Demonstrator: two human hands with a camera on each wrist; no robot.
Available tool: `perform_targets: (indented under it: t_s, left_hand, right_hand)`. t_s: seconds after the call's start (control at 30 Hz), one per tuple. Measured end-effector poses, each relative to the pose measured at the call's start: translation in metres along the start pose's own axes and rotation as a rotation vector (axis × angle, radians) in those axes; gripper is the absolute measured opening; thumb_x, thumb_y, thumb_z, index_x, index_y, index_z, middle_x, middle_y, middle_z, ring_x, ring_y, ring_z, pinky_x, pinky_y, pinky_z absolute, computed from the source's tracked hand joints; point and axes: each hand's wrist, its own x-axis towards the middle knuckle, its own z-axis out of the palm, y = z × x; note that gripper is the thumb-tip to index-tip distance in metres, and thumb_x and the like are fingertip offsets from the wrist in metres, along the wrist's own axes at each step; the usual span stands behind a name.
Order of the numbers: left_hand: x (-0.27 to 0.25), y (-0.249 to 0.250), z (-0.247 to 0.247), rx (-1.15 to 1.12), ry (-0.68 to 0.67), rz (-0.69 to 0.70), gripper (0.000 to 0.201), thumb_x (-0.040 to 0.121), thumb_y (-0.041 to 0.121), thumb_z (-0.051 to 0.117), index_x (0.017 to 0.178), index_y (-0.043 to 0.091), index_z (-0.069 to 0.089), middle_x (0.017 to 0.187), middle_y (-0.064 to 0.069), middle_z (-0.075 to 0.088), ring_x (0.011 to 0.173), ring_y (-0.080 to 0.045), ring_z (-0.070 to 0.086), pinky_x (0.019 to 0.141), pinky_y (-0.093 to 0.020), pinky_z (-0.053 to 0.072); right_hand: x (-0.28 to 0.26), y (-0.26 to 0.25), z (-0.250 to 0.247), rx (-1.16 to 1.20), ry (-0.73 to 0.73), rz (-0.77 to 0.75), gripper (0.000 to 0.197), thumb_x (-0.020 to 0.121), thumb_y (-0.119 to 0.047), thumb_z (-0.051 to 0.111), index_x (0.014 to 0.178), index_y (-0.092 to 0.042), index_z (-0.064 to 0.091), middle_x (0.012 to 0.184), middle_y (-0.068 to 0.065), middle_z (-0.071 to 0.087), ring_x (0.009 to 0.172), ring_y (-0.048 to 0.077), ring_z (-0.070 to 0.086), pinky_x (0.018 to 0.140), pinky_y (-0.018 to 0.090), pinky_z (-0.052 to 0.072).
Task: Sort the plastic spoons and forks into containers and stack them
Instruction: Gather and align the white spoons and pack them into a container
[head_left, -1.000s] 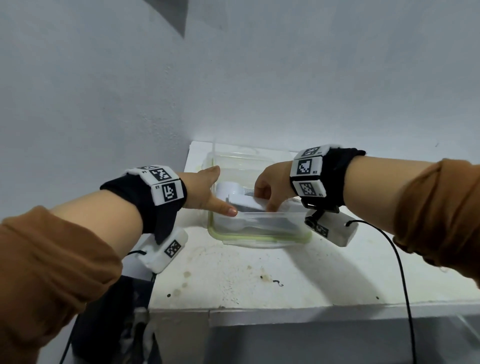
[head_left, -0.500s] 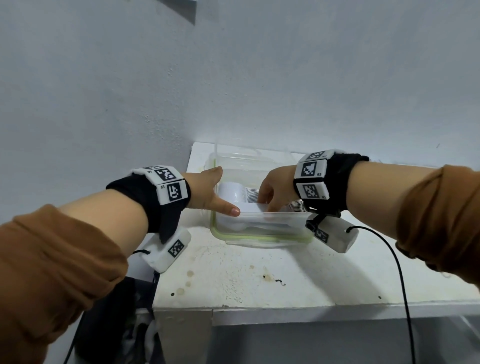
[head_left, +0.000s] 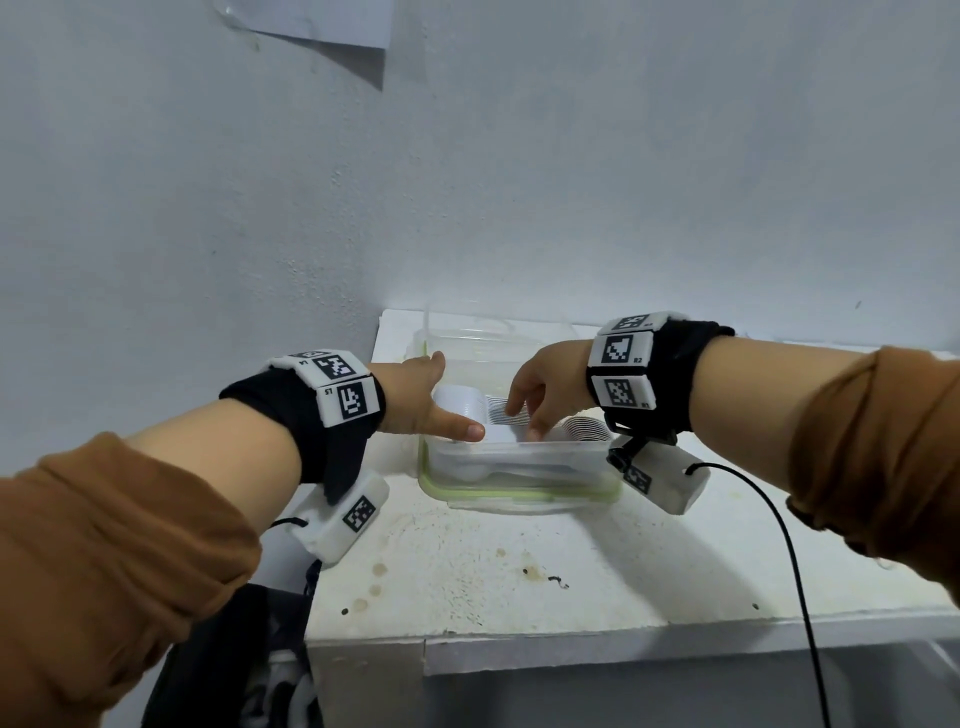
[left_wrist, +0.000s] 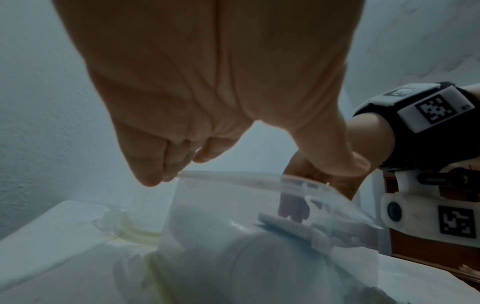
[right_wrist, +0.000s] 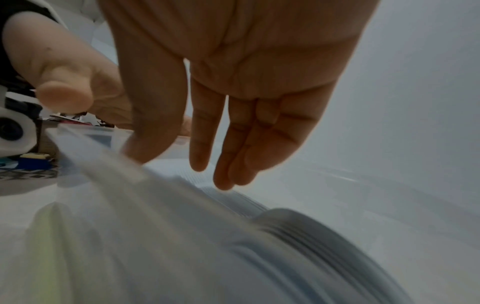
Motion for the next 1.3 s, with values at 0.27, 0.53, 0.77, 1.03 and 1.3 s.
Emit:
perform_targets:
  t_s: [0.27,0.53,0.77,1.03,1.3]
  left_hand:
    - [0.002,0.025,-0.017,0.115,0.038,0.046,0.083,0.088,0.064,0.038,0.151,0.019,0.009,0.156,0.002,0.020,0.142,-0.018,0.024,0.112,-0.032,0.022]
    - [0.035,0.079,-0.056,-0.151,0.061,0.161,0.035,0.085,0.057,0.051,0.109,0.034,0.059,0.114,0.007,0.065,0.105,-0.013,0.061,0.101,-0.035,0.045]
    - [0.093,0.167,-0.073,-0.245,0.054,0.237,0.018,0.095,0.039,0.048,0.107,0.029,0.057,0.110,0.008,0.065,0.107,-0.012,0.062,0.094,-0.028,0.049]
    - [0.180,0.273,-0.050,-0.203,0.006,0.211,0.014,0.091,0.044,0.050,0.095,0.036,0.060,0.110,0.006,0.068,0.104,-0.017,0.064,0.097,-0.037,0.048]
    - [0.255,0.343,-0.004,0.077,-0.016,0.174,0.009,0.096,0.034,0.044,0.096,0.029,0.051,0.099,0.001,0.049,0.090,-0.019,0.045,0.065,-0.019,0.034]
  right_hand:
    - [-0.005,0.019,-0.016,0.061,0.135,-0.023,0.020,0.093,-0.021,0.049,0.105,-0.019,0.065,0.076,-0.009,0.061,0.062,0.010,0.053,0.055,0.016,0.041]
    - [-0.014,0.099,-0.058,-0.022,0.188,0.099,0.029,0.092,-0.012,0.040,0.105,-0.023,0.063,0.066,-0.012,0.059,0.050,0.004,0.050,0.040,0.003,0.034]
    - [-0.030,0.214,-0.085,-0.029,0.199,0.259,0.020,0.093,-0.017,0.044,0.100,-0.025,0.061,0.069,-0.011,0.061,0.056,0.006,0.055,0.044,0.012,0.039]
    - [-0.028,0.348,-0.063,0.027,0.145,0.326,0.013,0.092,-0.020,0.051,0.098,-0.019,0.061,0.072,-0.006,0.062,0.051,0.007,0.056,0.054,0.018,0.047]
    - [0.000,0.436,-0.024,-0.088,0.027,0.312,0.033,0.091,-0.022,0.057,0.123,-0.014,0.059,0.103,0.003,0.064,0.087,0.020,0.059,0.068,0.019,0.044]
